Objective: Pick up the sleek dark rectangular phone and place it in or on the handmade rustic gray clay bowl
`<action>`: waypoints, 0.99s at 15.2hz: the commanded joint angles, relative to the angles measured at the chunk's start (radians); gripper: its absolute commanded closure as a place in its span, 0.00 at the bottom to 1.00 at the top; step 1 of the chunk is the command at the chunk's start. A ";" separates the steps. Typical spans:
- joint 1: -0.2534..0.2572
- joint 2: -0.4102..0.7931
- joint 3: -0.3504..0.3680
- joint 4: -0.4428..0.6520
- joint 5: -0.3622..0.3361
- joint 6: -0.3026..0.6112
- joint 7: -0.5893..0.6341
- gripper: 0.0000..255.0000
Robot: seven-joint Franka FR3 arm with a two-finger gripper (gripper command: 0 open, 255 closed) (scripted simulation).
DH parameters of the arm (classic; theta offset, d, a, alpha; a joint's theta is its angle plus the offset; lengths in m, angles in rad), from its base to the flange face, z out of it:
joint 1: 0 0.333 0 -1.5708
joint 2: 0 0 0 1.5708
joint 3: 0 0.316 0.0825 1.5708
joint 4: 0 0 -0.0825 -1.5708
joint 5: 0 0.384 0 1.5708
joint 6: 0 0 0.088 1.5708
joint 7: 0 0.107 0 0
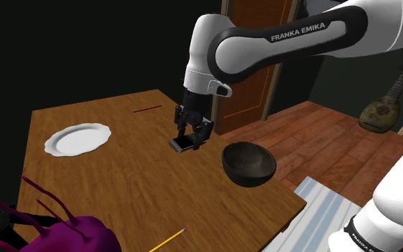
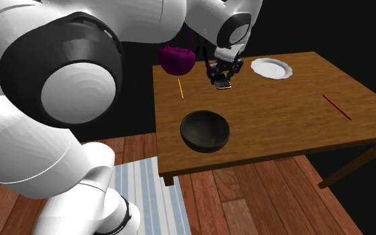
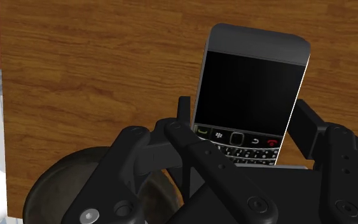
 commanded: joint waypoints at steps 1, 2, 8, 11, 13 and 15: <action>0.000 0.000 0.000 0.024 -0.002 -0.024 0.004 1.00; -0.019 -0.053 -0.008 -0.019 0.044 -0.025 -0.037 1.00; -0.046 -0.340 -0.120 -0.241 0.254 -0.074 -0.261 1.00; -0.032 -0.457 -0.195 -0.336 0.307 -0.112 -0.348 1.00; -0.023 -0.528 -0.244 -0.395 0.327 -0.138 -0.399 1.00; -0.016 -0.595 -0.292 -0.450 0.337 -0.167 -0.446 1.00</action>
